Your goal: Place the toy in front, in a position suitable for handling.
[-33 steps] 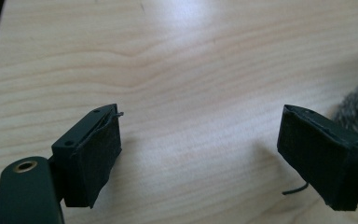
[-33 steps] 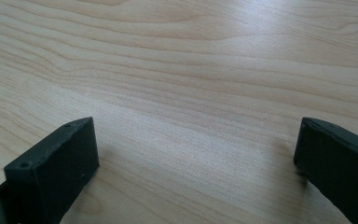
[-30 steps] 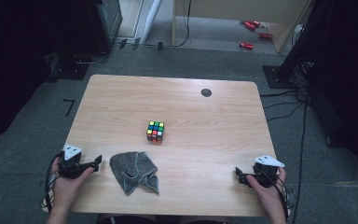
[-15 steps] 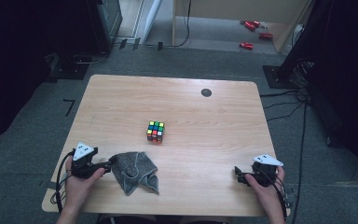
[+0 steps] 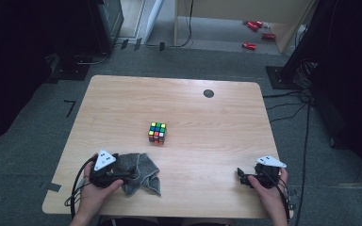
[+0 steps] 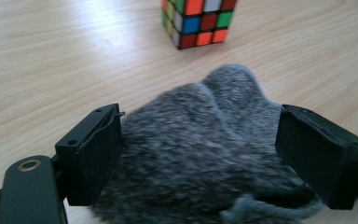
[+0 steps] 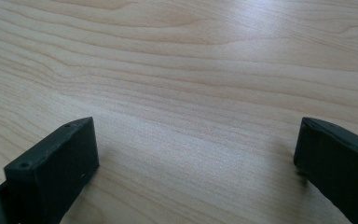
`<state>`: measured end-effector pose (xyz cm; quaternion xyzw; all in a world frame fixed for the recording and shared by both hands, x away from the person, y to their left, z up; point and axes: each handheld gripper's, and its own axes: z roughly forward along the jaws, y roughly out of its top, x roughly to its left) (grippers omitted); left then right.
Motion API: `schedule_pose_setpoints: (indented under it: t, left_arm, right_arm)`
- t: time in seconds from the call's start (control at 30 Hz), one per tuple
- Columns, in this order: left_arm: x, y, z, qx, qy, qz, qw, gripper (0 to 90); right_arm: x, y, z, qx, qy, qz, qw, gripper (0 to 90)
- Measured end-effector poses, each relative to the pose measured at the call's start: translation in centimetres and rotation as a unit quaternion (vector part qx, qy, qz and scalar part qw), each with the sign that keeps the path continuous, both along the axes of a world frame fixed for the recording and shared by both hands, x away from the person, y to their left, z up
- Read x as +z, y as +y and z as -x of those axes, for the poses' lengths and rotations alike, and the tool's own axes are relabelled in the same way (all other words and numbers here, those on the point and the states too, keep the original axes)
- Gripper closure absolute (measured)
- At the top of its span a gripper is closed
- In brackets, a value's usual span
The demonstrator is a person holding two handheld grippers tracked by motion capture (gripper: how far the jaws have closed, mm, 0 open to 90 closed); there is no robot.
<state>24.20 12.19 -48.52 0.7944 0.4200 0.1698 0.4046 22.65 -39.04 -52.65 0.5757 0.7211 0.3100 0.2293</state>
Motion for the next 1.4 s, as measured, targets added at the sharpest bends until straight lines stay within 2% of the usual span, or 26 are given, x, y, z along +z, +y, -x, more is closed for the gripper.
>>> schedule_pose_setpoints:
  t: [0.13, 0.17, 0.2, 0.27, 0.33, 0.43, 0.67, 0.77, 0.83, 0.9, 0.93, 0.97, 1.0, 1.1, 1.23, 1.27, 1.4]
  left_arm:
    - [-0.6, -1.0, 0.1, -0.009, 0.001, -0.022, 0.9997, 15.7]
    - [-0.6, -1.0, 0.1, -0.009, 0.001, -0.022, 0.9997, 15.7]
    - [-0.9, -1.2, 0.1, -0.013, 0.006, -0.032, 0.9994, 15.6]
    - [-1.3, -1.2, -0.1, -0.014, 0.012, -0.031, 0.9993, 15.6]
    - [-1.8, -1.4, -0.3, -0.019, 0.019, -0.041, 0.9988, 15.5]
    - [-2.2, -1.4, -0.4, -0.022, 0.028, -0.039, 0.9986, 15.3]
    - [-2.5, -1.3, -0.6, -0.029, 0.030, -0.042, 0.9982, 17.4]
    - [-2.4, -1.4, -0.5, -0.037, 0.025, -0.042, 0.9981, 30.0]
    - [-2.4, -1.1, -0.7, -0.037, 0.020, -0.033, 0.9986, 43.5]
    - [-2.4, -0.9, -0.8, -0.035, 0.019, -0.031, 0.9988, 54.9]
    - [-2.4, -0.7, -1.0, -0.034, 0.020, -0.028, 0.9989, 58.7]
    - [-2.4, -0.5, -1.1, -0.034, 0.019, -0.026, 0.9989, 58.7]
    - [-2.3, -0.4, -1.3, -0.035, 0.018, -0.027, 0.9989, 65.1]
    - [-2.1, -0.2, -1.4, -0.033, 0.008, -0.033, 0.9989, 69.5]
    - [-1.8, 0.2, -1.4, -0.021, 0.006, -0.024, 0.9995, 66.3]
    - [-1.7, 0.3, -1.3, -0.020, 0.003, -0.030, 0.9993, 63.8]
    - [-1.5, 0.4, -0.9, -0.018, 0.002, -0.030, 0.9994, 46.2]
  right_arm:
    - [0.0, 0.0, 0.0, 0.000, 0.000, 0.000, 1.0000, 0.0]
    - [0.0, 0.0, 0.0, 0.000, 0.000, 0.000, 1.0000, 0.0]
    - [0.0, 0.0, 0.0, 0.000, 0.000, 0.000, 1.0000, 0.0]
    - [0.0, 0.0, -0.1, -0.002, 0.000, 0.000, 1.0000, 0.0]
    - [0.0, 0.0, -0.1, -0.003, 0.001, -0.001, 1.0000, 0.0]
    - [0.0, 0.0, -0.1, -0.002, 0.001, -0.001, 1.0000, 0.0]
    - [0.1, 0.2, -0.2, -0.010, 0.005, 0.002, 0.9999, 0.0]
    - [0.3, 0.7, -0.4, -0.004, 0.003, 0.007, 1.0000, 1.0]
    - [0.5, 1.4, -0.7, 0.002, -0.004, -0.005, 1.0000, 1.0]
    - [0.8, 2.1, -0.8, 0.010, -0.011, -0.004, 0.9999, 1.1]
    - [1.0, 2.4, -0.8, 0.013, -0.015, -0.004, 0.9998, 1.1]
    - [1.0, 2.4, -0.8, 0.013, -0.015, -0.004, 0.9998, 1.1]
    - [1.5, 3.2, -0.9, 0.020, -0.024, -0.007, 0.9995, 1.1]
    - [2.0, 4.1, -1.2, 0.026, -0.040, -0.018, 0.9987, 1.2]
    - [2.6, 5.4, -1.6, 0.034, -0.049, -0.033, 0.9977, 1.2]
    - [2.8, 5.7, -1.7, 0.039, -0.052, -0.034, 0.9973, 1.2]
    - [3.4, 7.0, -2.1, 0.058, -0.057, -0.037, 0.9960, 1.2]
